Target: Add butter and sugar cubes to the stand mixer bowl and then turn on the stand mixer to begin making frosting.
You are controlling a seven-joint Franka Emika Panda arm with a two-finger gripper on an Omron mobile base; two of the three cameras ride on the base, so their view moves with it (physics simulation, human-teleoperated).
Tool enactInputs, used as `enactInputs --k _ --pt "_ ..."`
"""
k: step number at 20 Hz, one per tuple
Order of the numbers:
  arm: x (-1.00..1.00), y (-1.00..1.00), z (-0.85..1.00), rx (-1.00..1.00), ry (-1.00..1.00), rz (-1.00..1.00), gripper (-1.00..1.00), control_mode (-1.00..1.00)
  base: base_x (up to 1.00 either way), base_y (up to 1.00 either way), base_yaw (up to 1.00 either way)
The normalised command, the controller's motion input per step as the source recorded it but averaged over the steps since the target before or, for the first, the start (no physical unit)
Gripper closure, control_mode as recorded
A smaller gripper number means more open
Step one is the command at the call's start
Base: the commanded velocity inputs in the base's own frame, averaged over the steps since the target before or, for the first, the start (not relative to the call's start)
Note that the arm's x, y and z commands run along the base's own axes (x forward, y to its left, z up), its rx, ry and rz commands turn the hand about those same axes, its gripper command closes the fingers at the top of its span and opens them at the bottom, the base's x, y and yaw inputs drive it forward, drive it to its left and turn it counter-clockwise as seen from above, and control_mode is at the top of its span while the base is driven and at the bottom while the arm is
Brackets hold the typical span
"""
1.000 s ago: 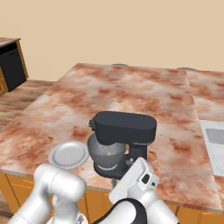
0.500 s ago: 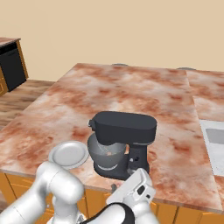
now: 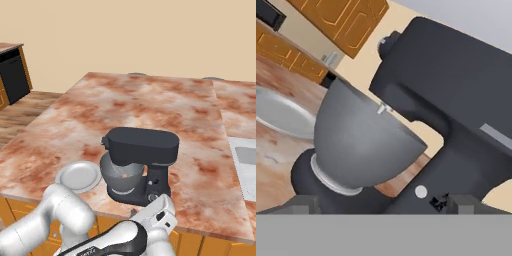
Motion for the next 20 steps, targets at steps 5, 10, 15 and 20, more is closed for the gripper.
enactInputs --k 5,10,15,20 --pt "0.16 0.00 -0.14 0.00 0.09 -0.13 -1.00 -1.00 0.00 0.00 0.00" --pt "0.19 0.00 -0.20 0.00 0.08 -0.13 -1.00 -1.00 0.00 0.00 0.00" --pt "0.15 0.00 -0.03 0.00 0.03 -0.13 -1.00 -1.00 0.00 0.00 0.00" --pt "0.13 0.00 -0.10 0.00 0.02 -0.11 -1.00 -1.00 0.00 0.00 0.00"
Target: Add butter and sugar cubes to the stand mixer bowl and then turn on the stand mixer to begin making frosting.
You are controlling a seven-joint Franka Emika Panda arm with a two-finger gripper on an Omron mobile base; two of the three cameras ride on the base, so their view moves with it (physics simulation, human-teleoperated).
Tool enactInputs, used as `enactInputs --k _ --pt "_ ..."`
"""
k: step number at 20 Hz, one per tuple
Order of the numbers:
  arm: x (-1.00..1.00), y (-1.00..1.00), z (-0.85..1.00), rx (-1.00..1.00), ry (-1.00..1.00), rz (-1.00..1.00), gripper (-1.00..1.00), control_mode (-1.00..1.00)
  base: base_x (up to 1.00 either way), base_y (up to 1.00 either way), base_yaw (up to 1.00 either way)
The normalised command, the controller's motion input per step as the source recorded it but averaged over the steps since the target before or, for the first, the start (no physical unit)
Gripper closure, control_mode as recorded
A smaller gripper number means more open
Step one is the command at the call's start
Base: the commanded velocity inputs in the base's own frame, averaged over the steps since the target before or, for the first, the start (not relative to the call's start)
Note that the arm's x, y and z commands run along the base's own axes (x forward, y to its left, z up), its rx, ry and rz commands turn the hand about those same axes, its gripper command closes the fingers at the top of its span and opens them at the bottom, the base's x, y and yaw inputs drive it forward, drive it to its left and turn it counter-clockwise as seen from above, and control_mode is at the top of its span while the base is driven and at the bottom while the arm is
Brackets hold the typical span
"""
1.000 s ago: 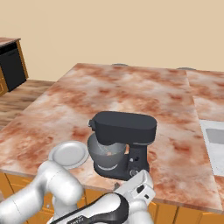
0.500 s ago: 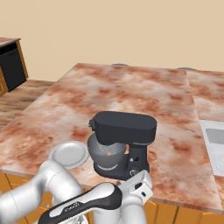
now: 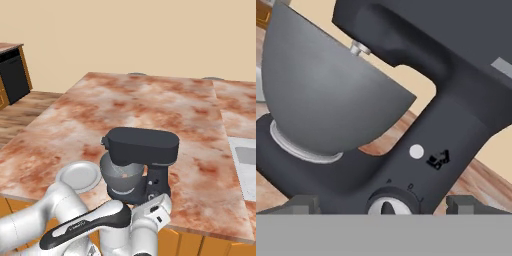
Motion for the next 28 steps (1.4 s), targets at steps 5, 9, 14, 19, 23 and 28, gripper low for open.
enactInputs --k 5,9,14,19,23,28 --pt "0.12 -0.06 -0.11 0.00 0.01 -0.09 -1.00 -1.00 0.00 0.00 0.00" --pt "0.07 -0.10 -0.05 0.00 0.00 -0.07 -1.00 -1.00 0.00 0.00 0.00" --pt "0.05 -0.11 -0.04 0.00 0.00 -0.05 -1.00 -1.00 0.00 0.00 0.00" --pt "0.10 -0.02 -0.02 0.00 0.00 0.00 -1.00 -1.00 0.00 0.00 0.00" --pt "0.08 -0.03 -0.11 0.00 0.00 0.00 -1.00 -1.00 0.00 0.00 0.00" --pt "0.03 -0.10 -0.08 0.00 0.00 0.00 -1.00 -1.00 0.00 0.00 0.00"
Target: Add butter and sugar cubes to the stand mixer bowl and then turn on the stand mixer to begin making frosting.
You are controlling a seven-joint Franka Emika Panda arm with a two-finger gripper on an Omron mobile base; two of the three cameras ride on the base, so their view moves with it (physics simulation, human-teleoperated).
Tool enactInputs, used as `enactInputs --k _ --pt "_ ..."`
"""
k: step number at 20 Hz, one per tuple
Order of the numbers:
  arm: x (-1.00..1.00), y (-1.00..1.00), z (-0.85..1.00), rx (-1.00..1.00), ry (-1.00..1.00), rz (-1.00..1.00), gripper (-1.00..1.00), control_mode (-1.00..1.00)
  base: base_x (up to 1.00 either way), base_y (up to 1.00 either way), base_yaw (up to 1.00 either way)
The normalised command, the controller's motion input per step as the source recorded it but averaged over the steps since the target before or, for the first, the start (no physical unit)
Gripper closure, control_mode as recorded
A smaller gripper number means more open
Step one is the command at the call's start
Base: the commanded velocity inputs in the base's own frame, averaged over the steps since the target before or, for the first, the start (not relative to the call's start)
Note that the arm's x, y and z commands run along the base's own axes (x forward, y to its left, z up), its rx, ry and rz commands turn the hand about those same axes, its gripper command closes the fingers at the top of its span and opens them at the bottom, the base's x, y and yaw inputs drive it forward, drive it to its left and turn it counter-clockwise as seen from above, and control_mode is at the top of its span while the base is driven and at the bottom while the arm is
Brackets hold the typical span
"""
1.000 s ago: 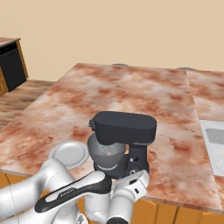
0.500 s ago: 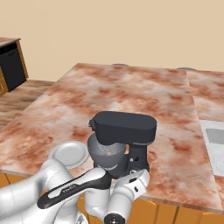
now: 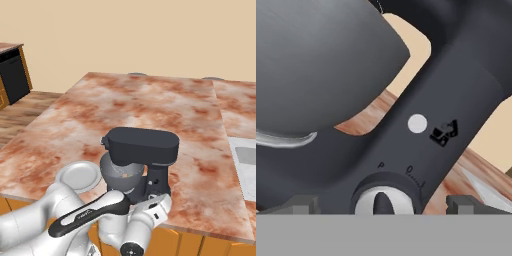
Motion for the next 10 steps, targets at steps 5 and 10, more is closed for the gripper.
enactInputs --k 5,10 --pt "0.11 -0.05 0.00 0.00 0.00 0.00 -1.00 -1.00 0.00 0.00 0.00" --pt "0.07 -0.02 -0.07 0.00 0.00 0.00 -1.00 -1.00 0.00 0.00 0.00"
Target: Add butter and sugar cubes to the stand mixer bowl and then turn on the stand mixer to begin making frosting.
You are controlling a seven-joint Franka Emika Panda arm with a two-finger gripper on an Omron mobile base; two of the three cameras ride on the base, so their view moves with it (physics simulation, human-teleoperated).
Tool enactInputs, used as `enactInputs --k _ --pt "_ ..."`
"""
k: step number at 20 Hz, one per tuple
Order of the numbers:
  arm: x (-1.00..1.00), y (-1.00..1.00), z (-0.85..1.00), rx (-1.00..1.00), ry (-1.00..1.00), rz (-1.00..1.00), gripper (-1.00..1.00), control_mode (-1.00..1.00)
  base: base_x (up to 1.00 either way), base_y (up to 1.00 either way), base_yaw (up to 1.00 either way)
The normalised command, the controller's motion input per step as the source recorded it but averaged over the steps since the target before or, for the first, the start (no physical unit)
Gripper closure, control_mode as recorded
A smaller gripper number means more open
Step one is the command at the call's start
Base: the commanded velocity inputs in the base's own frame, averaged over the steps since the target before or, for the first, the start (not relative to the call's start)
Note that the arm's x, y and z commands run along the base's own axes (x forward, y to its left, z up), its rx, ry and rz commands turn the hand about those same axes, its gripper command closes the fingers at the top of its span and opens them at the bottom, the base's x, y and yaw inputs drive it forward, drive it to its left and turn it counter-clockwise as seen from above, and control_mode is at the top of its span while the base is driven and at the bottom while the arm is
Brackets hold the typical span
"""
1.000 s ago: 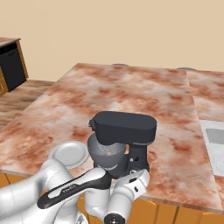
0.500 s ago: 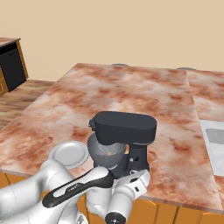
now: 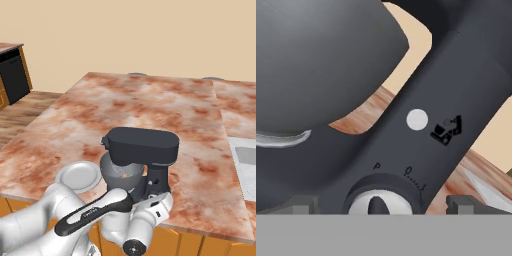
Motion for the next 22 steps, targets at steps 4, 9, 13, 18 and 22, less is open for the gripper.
enactInputs --k 4,9,13,18,22 --pt "0.01 -0.02 -0.14 0.00 0.00 0.00 -1.00 -1.00 0.00 0.00 0.00" --pt "0.07 -0.04 -0.08 0.00 0.00 0.00 -1.00 -1.00 0.00 0.00 0.00" --pt "0.08 0.00 0.00 0.00 0.00 0.00 -1.00 -1.00 0.00 0.00 0.00" --pt "0.12 0.00 -0.01 0.00 0.00 0.00 1.00 -1.00 0.00 0.00 0.00" --pt "0.09 0.00 -0.07 0.00 0.00 0.00 1.00 -1.00 0.00 0.00 0.00"
